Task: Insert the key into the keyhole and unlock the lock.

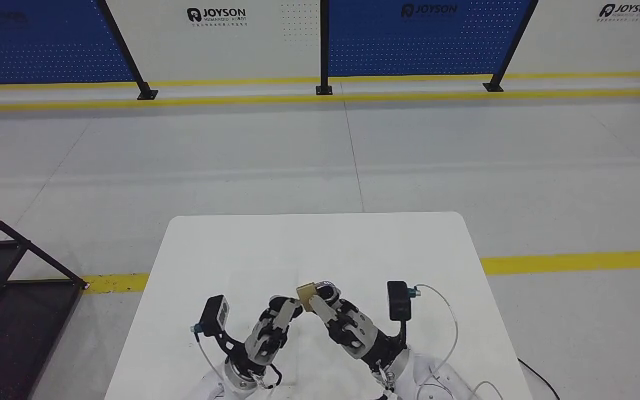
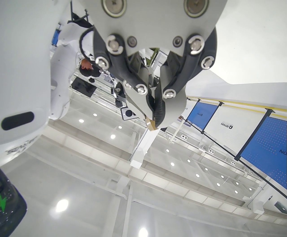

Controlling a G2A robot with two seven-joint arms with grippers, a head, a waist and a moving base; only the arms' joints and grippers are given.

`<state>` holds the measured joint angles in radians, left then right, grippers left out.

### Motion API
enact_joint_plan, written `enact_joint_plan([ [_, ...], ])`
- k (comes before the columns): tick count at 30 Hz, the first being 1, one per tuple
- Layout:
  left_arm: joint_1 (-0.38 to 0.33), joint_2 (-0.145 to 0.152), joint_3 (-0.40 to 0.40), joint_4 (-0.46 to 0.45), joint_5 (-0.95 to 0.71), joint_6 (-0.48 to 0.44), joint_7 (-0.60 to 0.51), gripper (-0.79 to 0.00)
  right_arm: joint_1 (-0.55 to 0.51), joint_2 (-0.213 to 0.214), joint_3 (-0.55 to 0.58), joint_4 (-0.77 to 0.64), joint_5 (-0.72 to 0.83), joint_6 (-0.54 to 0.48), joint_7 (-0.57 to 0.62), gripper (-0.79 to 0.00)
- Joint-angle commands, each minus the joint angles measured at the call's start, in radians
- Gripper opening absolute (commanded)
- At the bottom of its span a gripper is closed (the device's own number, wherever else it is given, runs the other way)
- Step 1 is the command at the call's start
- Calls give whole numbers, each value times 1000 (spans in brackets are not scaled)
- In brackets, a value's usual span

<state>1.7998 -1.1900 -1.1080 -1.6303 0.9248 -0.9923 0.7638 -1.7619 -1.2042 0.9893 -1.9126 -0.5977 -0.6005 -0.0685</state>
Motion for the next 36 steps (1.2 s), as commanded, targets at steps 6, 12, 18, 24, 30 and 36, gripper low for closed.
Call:
enact_joint_plan([
  [6, 7, -2, -14, -3, 65, 28, 24, -785, -1, 1, 4, -2, 2, 4, -9, -785],
  [12, 8, -3, -27, -3, 123, 50, 58, -785, -4, 3, 5, -4, 5, 5, -9, -785],
  [18, 5, -7, -36, -5, 249, 148, 132, -785, -5, 4, 4, -6, -1, 14, -3, -785],
  [24, -2, -8, -35, 5, 449, 311, 262, -785, -7, 5, 4, -10, -4, 21, 1, -785],
  [30, -12, -3, -36, 24, 601, 442, 359, -785, -8, 7, 4, -13, -1, 23, 4, -785],
  [36, -23, 0, -47, 34, 704, 610, 427, -785, -9, 8, 5, -15, 3, 24, 8, -785],
])
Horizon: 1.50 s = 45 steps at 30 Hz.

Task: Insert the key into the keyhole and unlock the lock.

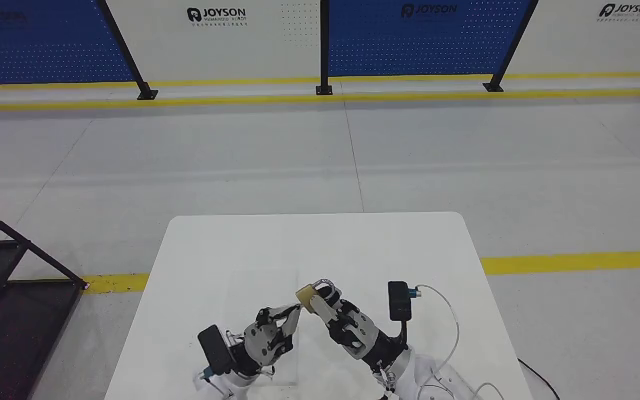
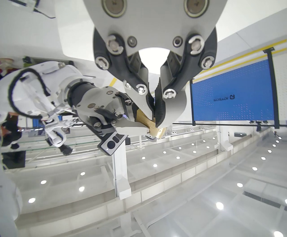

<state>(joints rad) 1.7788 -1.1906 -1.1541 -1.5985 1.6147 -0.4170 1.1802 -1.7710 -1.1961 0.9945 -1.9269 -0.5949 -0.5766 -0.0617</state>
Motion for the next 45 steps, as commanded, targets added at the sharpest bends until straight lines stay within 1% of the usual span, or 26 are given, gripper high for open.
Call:
enact_joint_plan([
  [1, -4, 0, -3, 4, 26, 64, 19, -785, 0, 1, 0, 0, 0, 2, 3, -785],
  [5, -12, 1, -6, 15, 62, 134, 27, -785, 2, 1, -2, -2, 1, 4, 8, -785],
  [11, -27, 5, -12, 28, 108, 206, 33, -785, 3, 2, -4, -1, 2, 9, 13, -785],
  [17, -26, 7, -6, 32, 74, 183, 42, -785, 4, 3, -4, -2, 2, 13, 13, -785],
  [18, -24, 7, -3, 30, 50, 165, 49, -443, 4, 3, -4, -2, 3, 13, 12, -785],
  [19, -23, 7, -2, 28, 35, 158, 54, 0, 5, 3, -3, -2, 3, 15, 9, -785],
  [22, -7, 7, 12, 7, -17, 109, 80, 0, 7, 2, 0, 0, 5, 23, -7, -785],
  [23, 4, 7, 21, 2, -42, 74, 85, 0, 8, 2, 4, 2, 4, 31, -15, -785],
  [25, 21, 11, 20, -10, -69, 37, 74, 0, 12, 1, 8, 7, 6, 44, -29, -785],
  [27, 56, 15, 28, -25, -137, -63, 53, 0, 18, 0, 12, 18, 17, 55, -28, -785],
  [30, 109, 27, 5, -54, -253, -207, -13, 0, 42, -1, 15, 43, 55, 89, 20, -785],
  [31, 128, 32, -15, -66, -287, -232, -40, 0, 54, -1, 14, 53, 67, 108, 43, -785],
  [33, 180, 44, -40, -84, -381, -336, -113, 0, 84, -3, 1, 76, 92, 145, 116, -785],
  [37, 260, 74, -152, -110, -524, -481, -258, 0, 166, -12, -43, 139, 95, 253, 267, -785],
  [40, 305, 93, -227, -102, -653, -578, -365, 0, 223, -22, -102, 175, 79, 314, 384, -785],
  [41, 318, 99, -244, -101, -701, -595, -411, 0, 241, -25, -122, 187, 76, 324, 425, -785],
  [45, 343, 128, -304, -105, -935, -593, -583, 0, 324, -41, -213, 268, 61, 332, 595, -785],
])
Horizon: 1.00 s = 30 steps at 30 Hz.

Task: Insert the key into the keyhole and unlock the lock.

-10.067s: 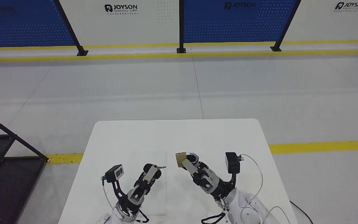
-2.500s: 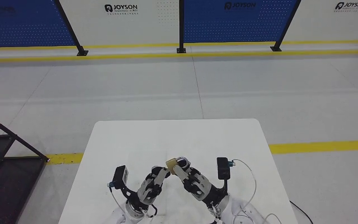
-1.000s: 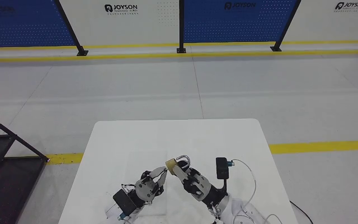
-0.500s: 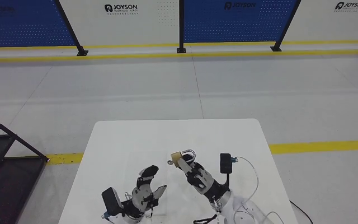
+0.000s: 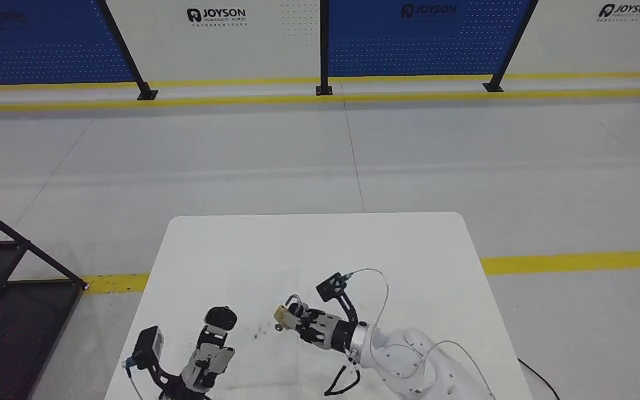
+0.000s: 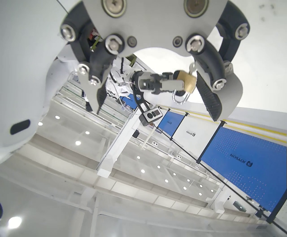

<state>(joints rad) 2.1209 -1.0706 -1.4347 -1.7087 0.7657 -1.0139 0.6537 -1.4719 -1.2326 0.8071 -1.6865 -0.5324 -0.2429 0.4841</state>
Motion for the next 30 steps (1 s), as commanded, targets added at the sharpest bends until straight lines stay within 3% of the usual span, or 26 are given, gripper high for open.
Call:
enact_joint_plan([
  [1, -3, 12, -49, 9, -127, 17, -87, 0, 49, -11, -49, 54, -14, 10, 78, -785],
  [7, -14, 22, -81, 12, -293, 64, -229, 0, 148, -65, -182, 178, -23, 73, 74, -785],
  [17, -42, 11, -79, 55, -302, 68, -256, 0, 270, -158, -293, 391, 35, 157, -13, -785],
  [18, -42, 11, -79, 55, -302, 68, -256, 0, 278, -164, -297, 407, 41, 160, -17, -757],
  [19, -42, 11, -79, 55, -302, 68, -256, 0, 285, -170, -301, 420, 41, 163, -23, -548],
  [20, -42, 11, -79, 55, -302, 68, -256, 0, 290, -175, -305, 430, 41, 165, -29, -499],
  [22, -42, 11, -79, 55, -302, 68, -256, 0, 297, -184, -311, 444, 46, 165, -37, 0],
  [30, -42, 11, -79, 55, -302, 68, -256, 0, 292, -193, -314, 445, 17, 166, -50, 0],
])
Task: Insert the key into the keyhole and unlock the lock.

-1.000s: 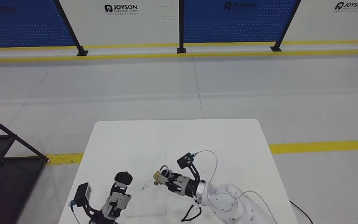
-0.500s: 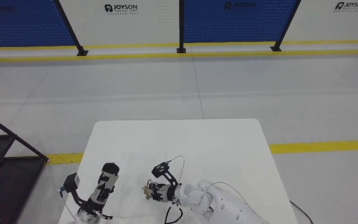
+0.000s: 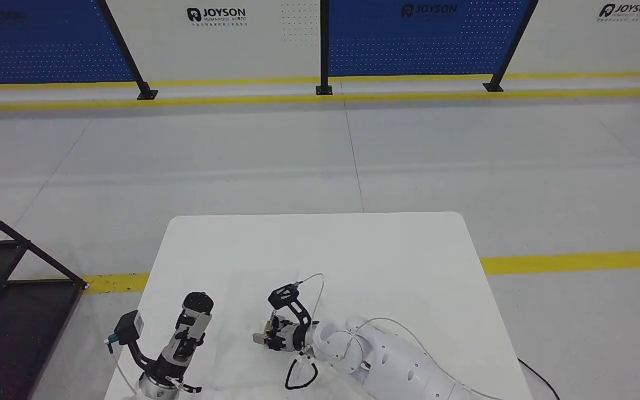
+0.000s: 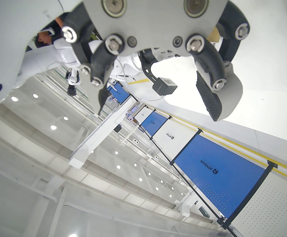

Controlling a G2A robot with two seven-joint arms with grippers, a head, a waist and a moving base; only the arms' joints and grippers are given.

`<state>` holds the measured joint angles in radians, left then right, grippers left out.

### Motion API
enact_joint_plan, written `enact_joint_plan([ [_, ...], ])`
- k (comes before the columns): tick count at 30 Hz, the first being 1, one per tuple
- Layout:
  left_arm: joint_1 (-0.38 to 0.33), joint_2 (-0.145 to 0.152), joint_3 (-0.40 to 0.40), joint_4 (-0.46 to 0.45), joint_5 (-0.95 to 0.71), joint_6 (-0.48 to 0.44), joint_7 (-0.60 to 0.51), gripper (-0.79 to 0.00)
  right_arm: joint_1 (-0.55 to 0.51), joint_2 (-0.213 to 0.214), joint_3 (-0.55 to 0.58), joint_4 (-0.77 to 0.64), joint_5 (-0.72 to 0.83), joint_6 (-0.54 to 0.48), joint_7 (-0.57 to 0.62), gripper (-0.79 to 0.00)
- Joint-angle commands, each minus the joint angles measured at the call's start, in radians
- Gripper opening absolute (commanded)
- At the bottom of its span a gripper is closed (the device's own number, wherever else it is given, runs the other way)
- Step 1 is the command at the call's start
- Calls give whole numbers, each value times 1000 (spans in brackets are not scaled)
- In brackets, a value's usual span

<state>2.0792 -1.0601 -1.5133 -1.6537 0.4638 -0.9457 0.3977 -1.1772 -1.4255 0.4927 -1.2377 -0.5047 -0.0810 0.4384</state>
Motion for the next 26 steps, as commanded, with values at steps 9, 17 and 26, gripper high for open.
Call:
enact_joint_plan([
  [9, 0, 0, 0, 0, 0, 0, 0, 0, -67, 41, 55, -119, -123, 1, -29, 0],
  [17, 0, 0, 0, 0, 0, 0, 0, 0, -253, 142, 237, -377, -261, -90, -77, 0],
  [26, 0, 0, 0, 0, 0, 0, 0, 0, -342, 178, 320, -469, -312, -140, -113, -1],
])
